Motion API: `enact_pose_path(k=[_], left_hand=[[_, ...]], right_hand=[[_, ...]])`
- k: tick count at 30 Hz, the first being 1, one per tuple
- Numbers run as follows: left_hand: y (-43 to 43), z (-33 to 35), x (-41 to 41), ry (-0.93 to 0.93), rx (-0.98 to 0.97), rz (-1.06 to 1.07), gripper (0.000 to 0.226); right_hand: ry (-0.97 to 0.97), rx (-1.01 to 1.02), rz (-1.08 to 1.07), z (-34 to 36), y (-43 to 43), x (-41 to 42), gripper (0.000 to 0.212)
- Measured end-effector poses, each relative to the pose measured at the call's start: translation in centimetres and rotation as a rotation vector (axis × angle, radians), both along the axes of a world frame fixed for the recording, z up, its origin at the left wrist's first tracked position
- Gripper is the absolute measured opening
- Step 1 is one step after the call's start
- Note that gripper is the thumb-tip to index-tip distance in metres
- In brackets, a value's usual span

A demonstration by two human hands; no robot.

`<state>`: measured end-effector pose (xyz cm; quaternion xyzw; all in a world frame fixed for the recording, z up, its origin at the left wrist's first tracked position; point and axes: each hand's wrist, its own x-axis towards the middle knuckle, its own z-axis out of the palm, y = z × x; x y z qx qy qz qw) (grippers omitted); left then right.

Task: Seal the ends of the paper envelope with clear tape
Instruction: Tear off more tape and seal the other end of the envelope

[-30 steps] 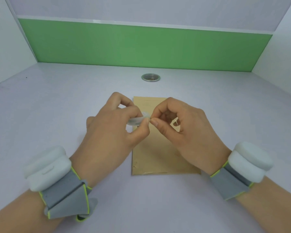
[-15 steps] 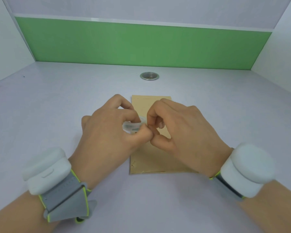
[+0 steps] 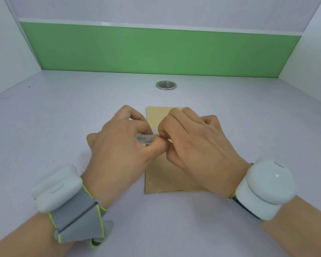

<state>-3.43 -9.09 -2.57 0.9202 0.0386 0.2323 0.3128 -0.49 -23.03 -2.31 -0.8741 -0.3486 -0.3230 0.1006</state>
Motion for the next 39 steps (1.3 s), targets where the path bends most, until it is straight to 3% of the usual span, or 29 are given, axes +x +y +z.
enact_pose_path(k=[7, 12, 18, 23, 35, 39], left_hand=[[-0.1, 0.0, 0.3, -0.003, 0.043, 0.032, 0.028], [0.5, 0.5, 0.4, -0.046, 0.059, 0.044, 0.025], [0.3, 0.6, 0.0, -0.085, 0.146, 0.017, 0.023], [0.2, 0.7, -0.2, -0.113, 0.178, -0.027, 0.028], [0.1, -0.1, 0.0, -0.022, 0.198, -0.149, 0.045], [0.1, -0.4, 0.0, -0.021, 0.139, -0.143, 0.041]], right_hand=[[0.051, -0.018, 0.019, -0.1, -0.3, 0.3, 0.011], [0.455, 0.246, 0.165, 0.2, -1.0, 0.7, 0.005], [0.641, 0.441, 0.185, 0.6, -1.8, 0.8, 0.026], [0.571, 0.383, 0.173, 0.8, -1.8, 0.7, 0.005], [0.43, 0.128, 0.149, 1.2, -2.1, 0.4, 0.003], [0.355, 0.102, 0.173, 1.1, -1.8, 0.2, 0.004]])
